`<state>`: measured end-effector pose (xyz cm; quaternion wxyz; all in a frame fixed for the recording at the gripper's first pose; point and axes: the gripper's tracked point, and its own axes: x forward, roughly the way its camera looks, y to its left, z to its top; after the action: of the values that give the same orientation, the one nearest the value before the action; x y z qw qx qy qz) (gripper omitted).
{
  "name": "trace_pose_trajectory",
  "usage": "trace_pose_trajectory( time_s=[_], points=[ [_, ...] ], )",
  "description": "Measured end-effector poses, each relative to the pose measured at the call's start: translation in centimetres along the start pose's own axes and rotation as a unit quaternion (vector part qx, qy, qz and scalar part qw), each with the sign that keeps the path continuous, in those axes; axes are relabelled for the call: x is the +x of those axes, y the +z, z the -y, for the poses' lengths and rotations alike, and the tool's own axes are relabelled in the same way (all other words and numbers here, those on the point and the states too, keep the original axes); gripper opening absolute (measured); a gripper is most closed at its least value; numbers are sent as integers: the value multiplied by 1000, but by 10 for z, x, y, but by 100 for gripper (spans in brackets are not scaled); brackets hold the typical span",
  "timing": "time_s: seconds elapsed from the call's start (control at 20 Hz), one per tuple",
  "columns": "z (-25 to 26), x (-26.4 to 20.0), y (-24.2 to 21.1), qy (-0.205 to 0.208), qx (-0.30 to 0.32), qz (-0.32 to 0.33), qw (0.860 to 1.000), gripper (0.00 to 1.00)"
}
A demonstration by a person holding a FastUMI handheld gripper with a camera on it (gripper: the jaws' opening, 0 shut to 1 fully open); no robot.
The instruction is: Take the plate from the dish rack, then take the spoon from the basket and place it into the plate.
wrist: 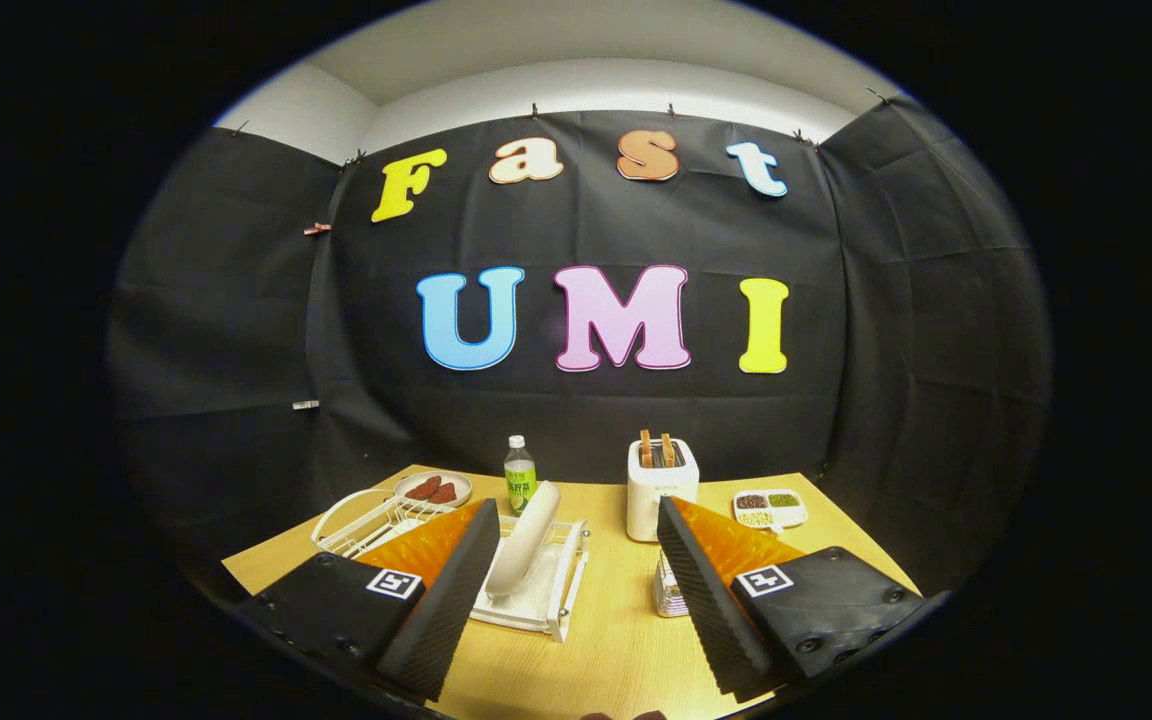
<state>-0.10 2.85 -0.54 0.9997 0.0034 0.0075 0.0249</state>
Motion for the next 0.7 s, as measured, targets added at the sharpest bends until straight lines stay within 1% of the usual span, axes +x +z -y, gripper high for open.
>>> trace_pose_trajectory(
  time_s=[0.35, 0.5, 0.7],
  points=[
    [-6, 0, -7, 6, 2, -14, 1000, 98],
    [-10, 8, -13, 10, 9, -35, 999, 98],
    [-15, 33, -20, 20, 35, -69, 997, 98]
  ],
)
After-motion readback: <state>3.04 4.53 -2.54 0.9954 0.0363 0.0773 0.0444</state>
